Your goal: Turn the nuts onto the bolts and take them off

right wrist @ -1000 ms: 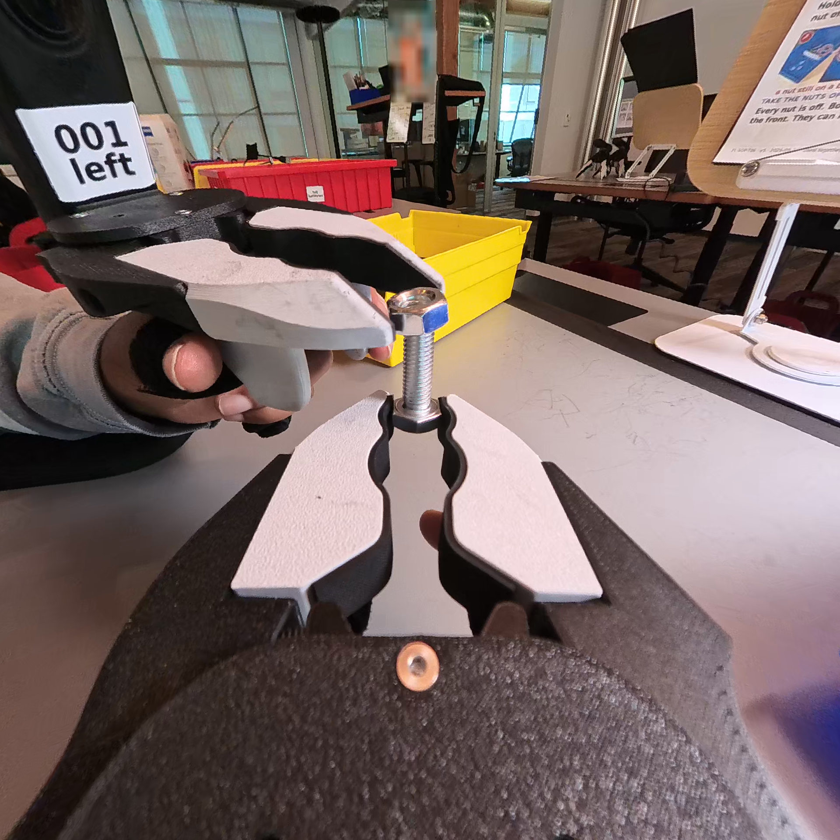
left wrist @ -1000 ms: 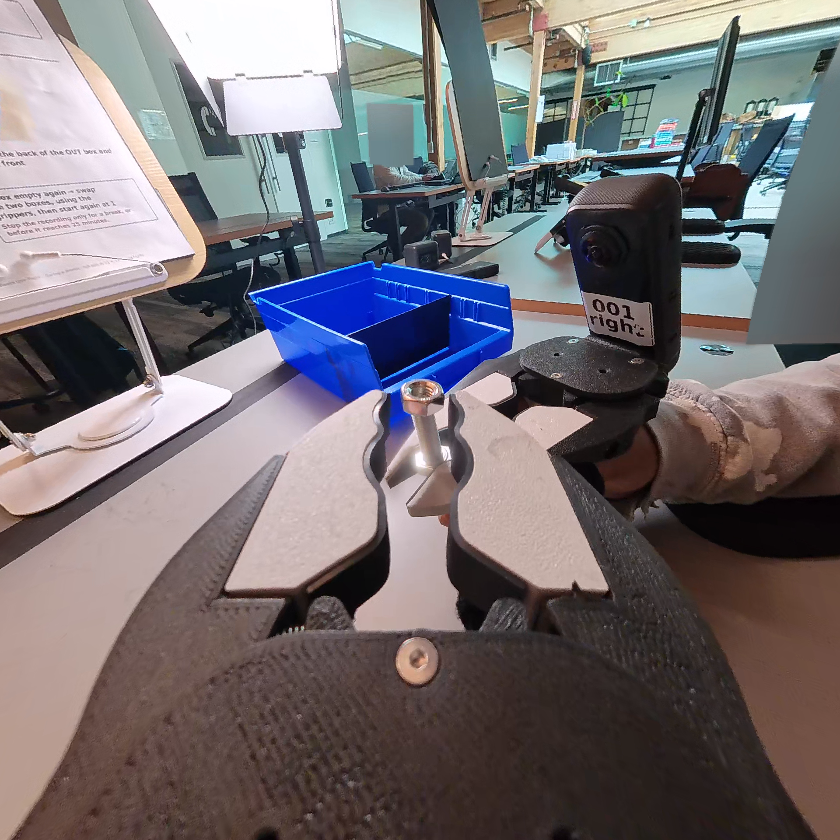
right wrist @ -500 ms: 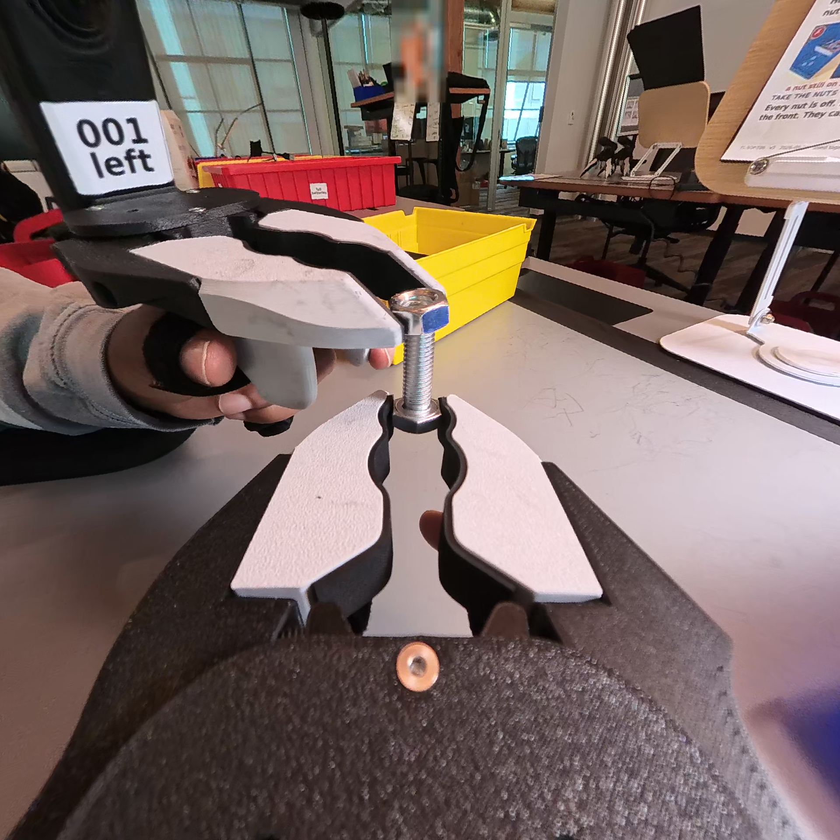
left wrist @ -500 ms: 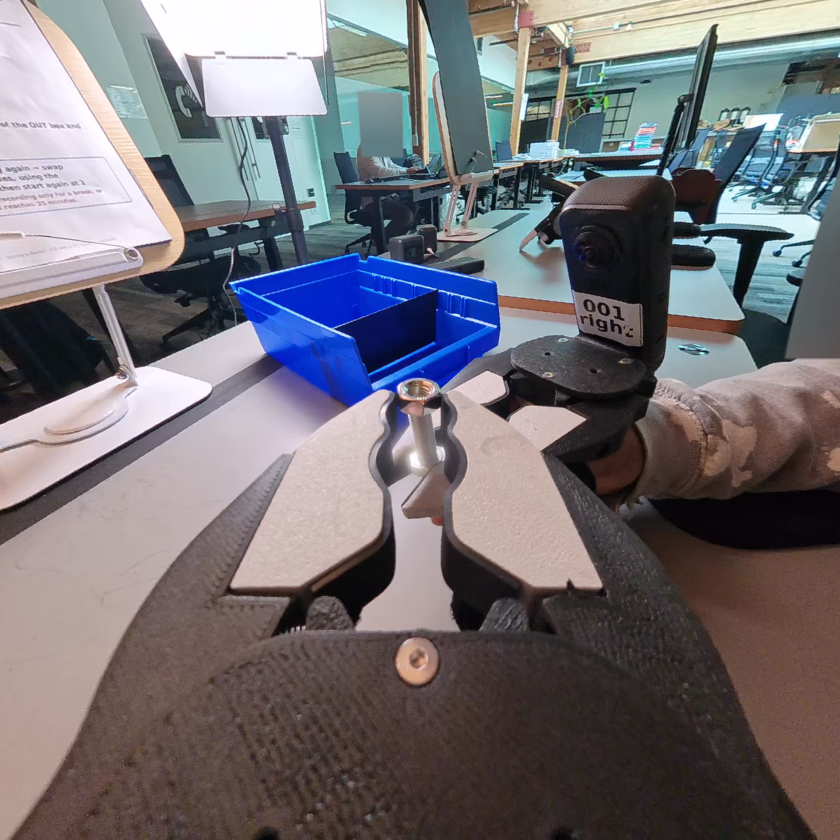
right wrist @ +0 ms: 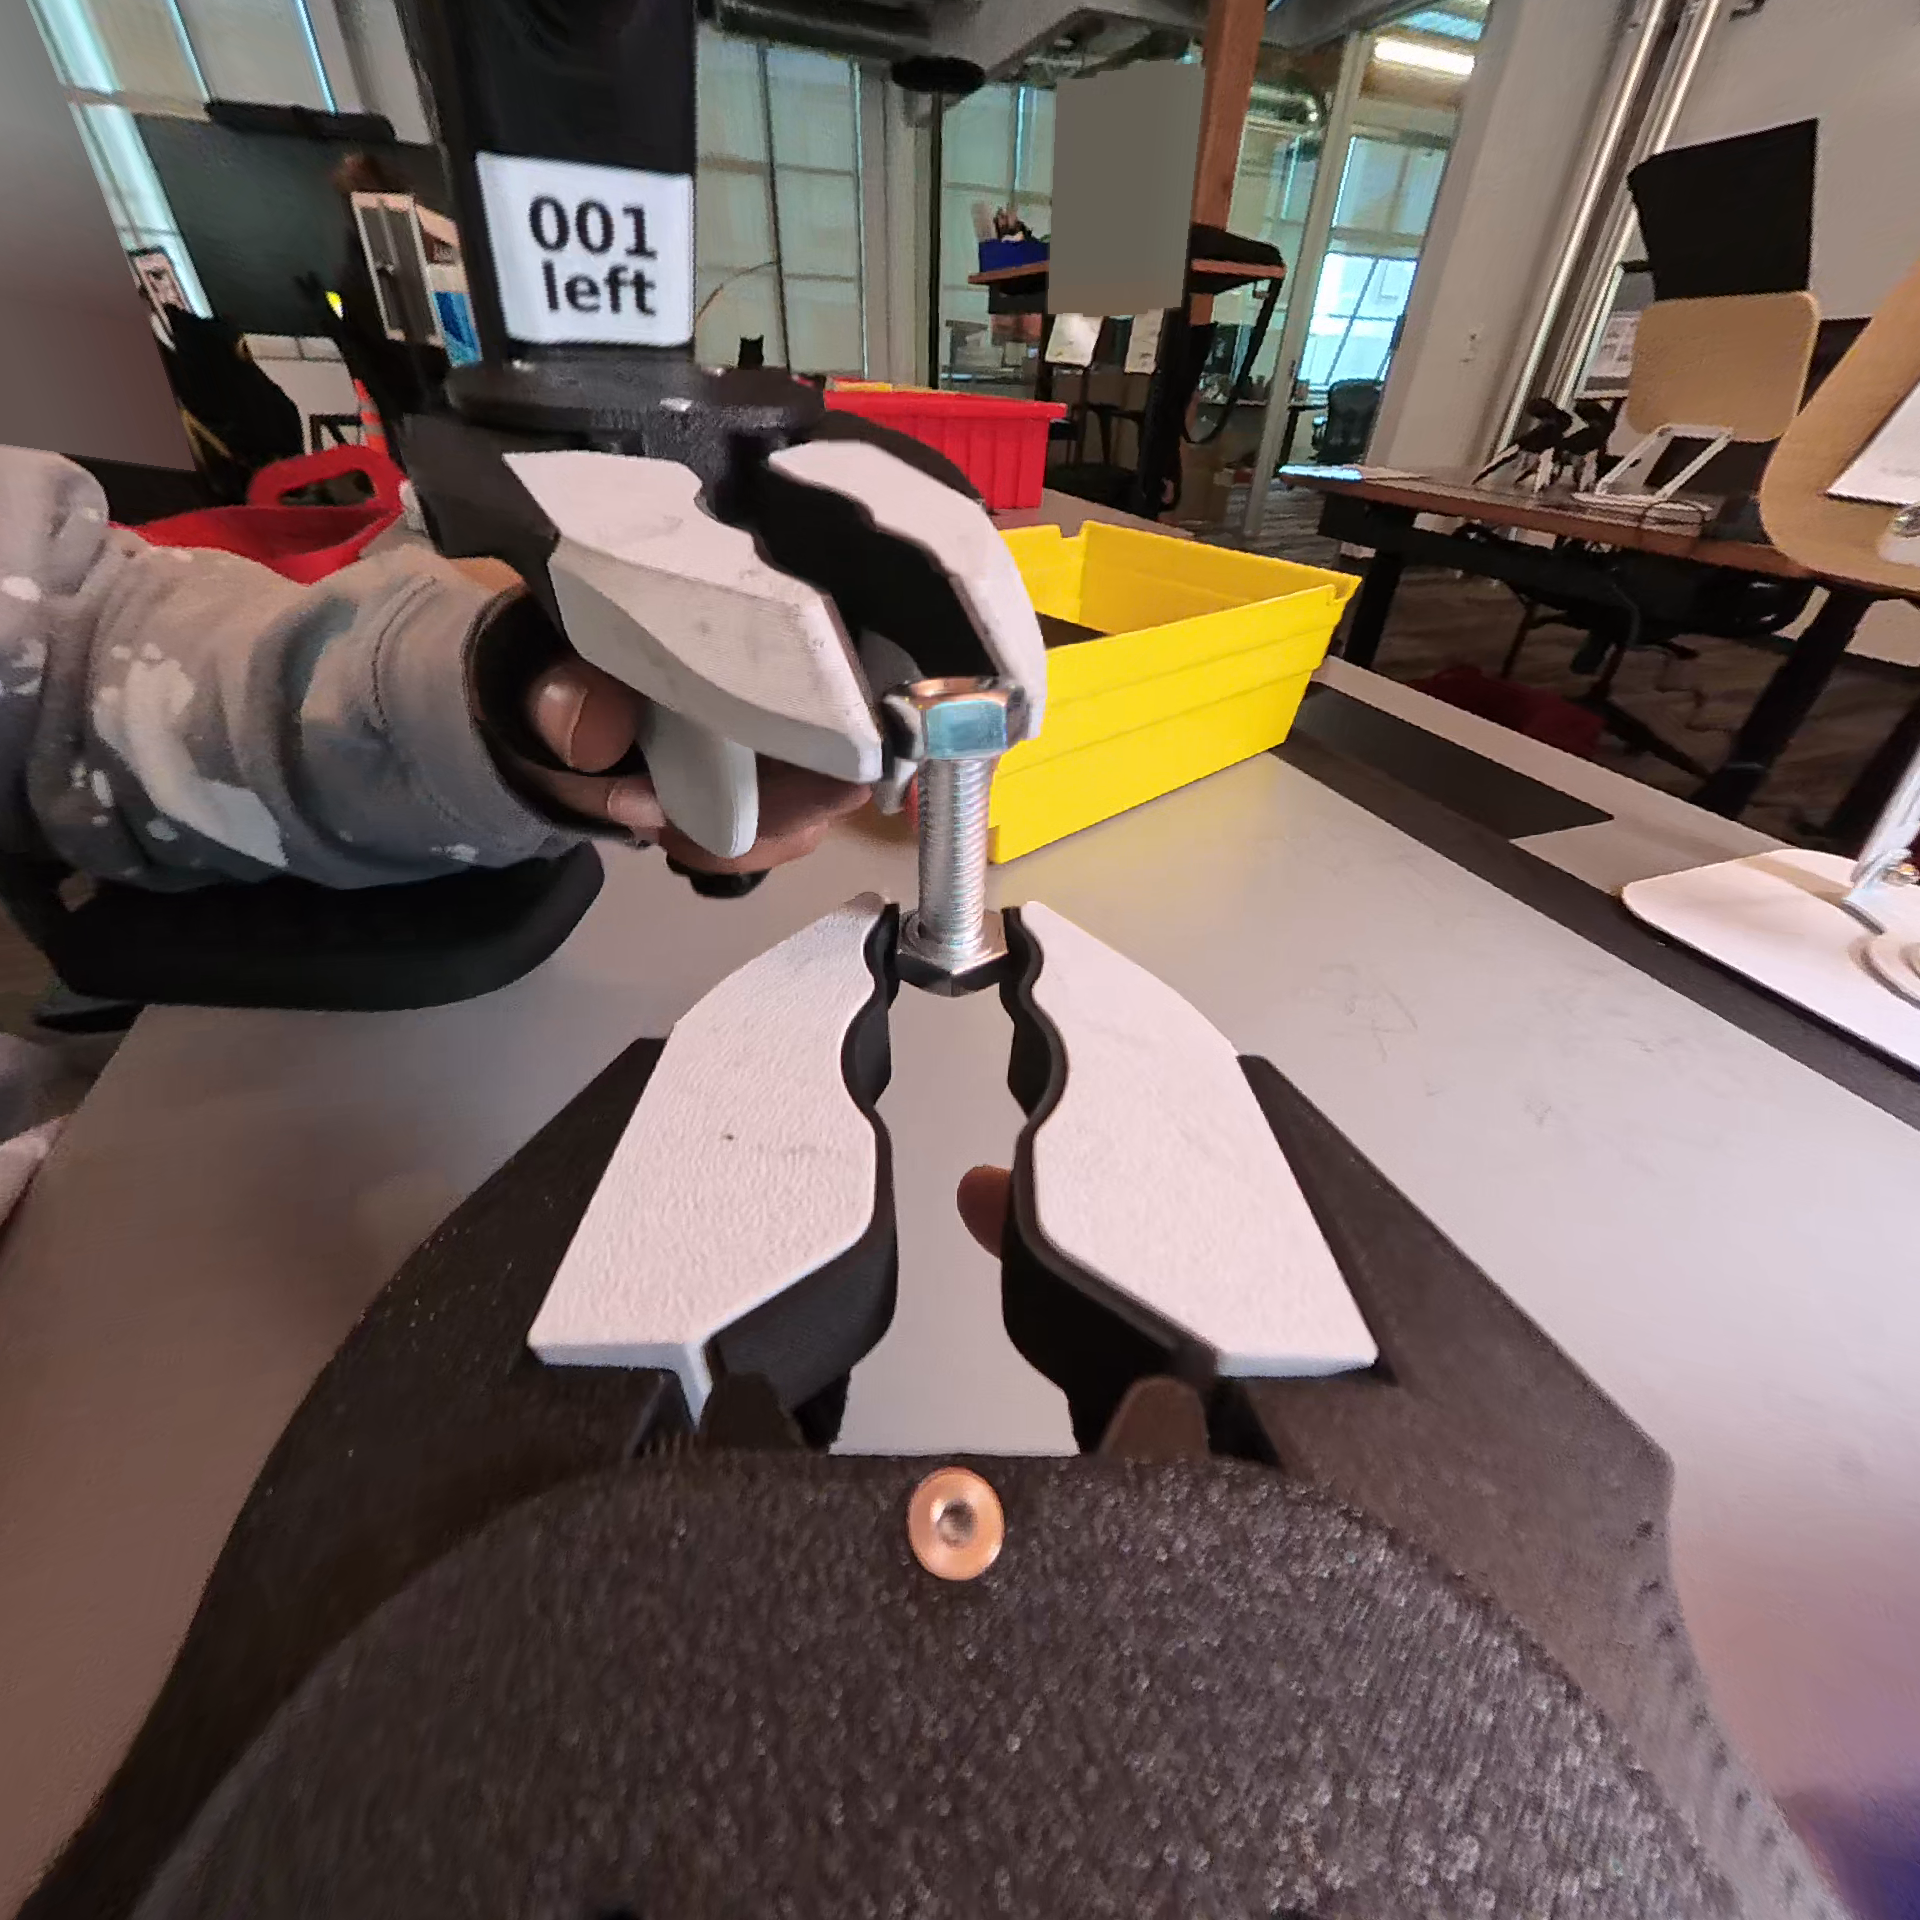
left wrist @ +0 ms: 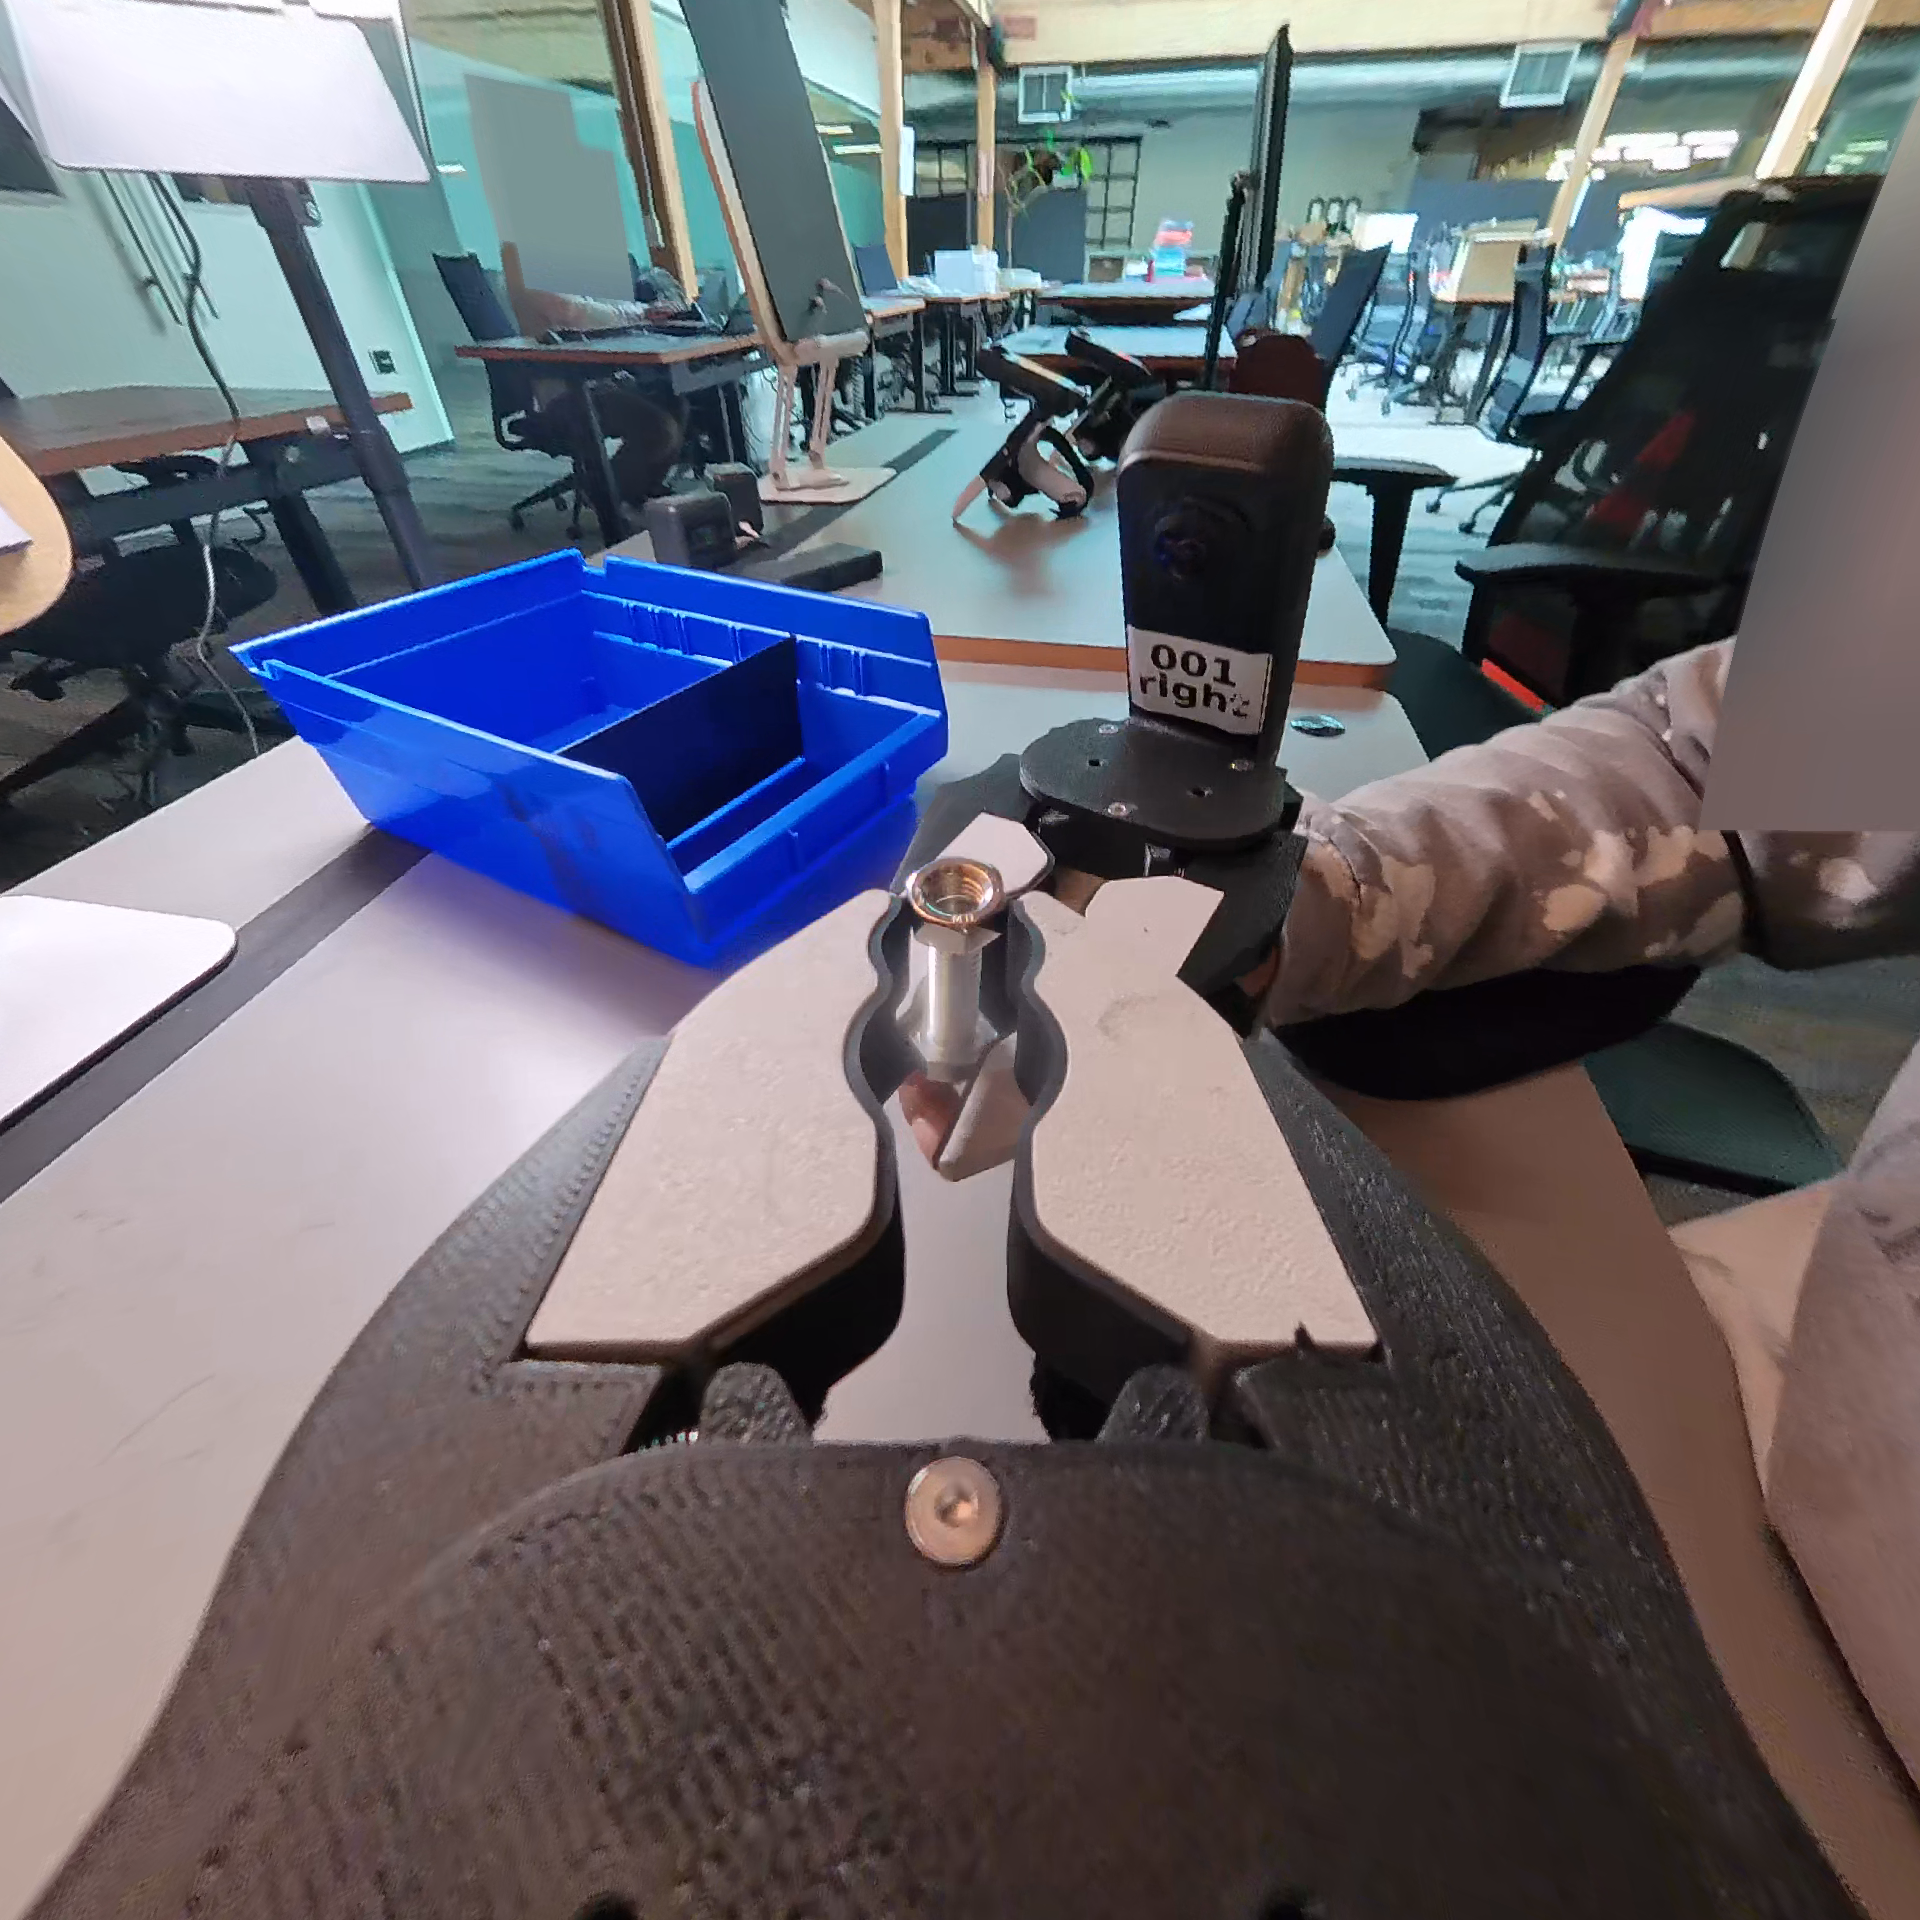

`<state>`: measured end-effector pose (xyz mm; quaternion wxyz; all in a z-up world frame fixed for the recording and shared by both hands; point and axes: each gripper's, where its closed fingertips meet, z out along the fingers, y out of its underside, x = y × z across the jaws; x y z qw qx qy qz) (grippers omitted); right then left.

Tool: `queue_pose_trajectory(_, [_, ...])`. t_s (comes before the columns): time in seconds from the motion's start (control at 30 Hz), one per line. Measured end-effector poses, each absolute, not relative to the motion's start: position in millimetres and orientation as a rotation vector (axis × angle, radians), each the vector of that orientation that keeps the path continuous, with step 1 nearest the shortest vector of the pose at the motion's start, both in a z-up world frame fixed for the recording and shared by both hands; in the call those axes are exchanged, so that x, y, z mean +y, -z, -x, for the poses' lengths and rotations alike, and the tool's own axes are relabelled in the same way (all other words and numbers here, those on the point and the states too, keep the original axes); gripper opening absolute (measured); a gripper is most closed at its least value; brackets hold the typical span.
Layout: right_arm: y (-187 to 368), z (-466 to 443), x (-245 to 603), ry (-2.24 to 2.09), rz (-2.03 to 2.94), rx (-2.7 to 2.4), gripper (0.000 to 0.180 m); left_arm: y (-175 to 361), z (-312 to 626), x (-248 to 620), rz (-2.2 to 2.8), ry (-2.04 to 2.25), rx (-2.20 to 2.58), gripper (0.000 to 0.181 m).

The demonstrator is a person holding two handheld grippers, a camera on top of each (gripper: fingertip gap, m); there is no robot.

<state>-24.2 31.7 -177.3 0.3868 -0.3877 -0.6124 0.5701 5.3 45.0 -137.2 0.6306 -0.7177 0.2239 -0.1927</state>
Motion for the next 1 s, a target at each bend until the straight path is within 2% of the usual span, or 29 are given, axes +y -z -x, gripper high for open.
queue_pose_trajectory(0.37, [200.9,31.8,36.6,-1.253,1.090,-1.656,0.018,158.1,8.0,43.7,1.799,0.351,0.580,0.018])
queue_pose_trajectory(0.67, [187.7,18.0,9.1,-1.534,0.941,-1.708,0.018,147.4,-6.4,24.5,1.717,0.600,0.695,0.018])
queue_pose_trajectory(1.0, [202.3,-4.1,-28.1,-1.644,0.798,-1.987,0.018,161.4,-24.3,-8.1,1.769,0.667,1.107,0.018])
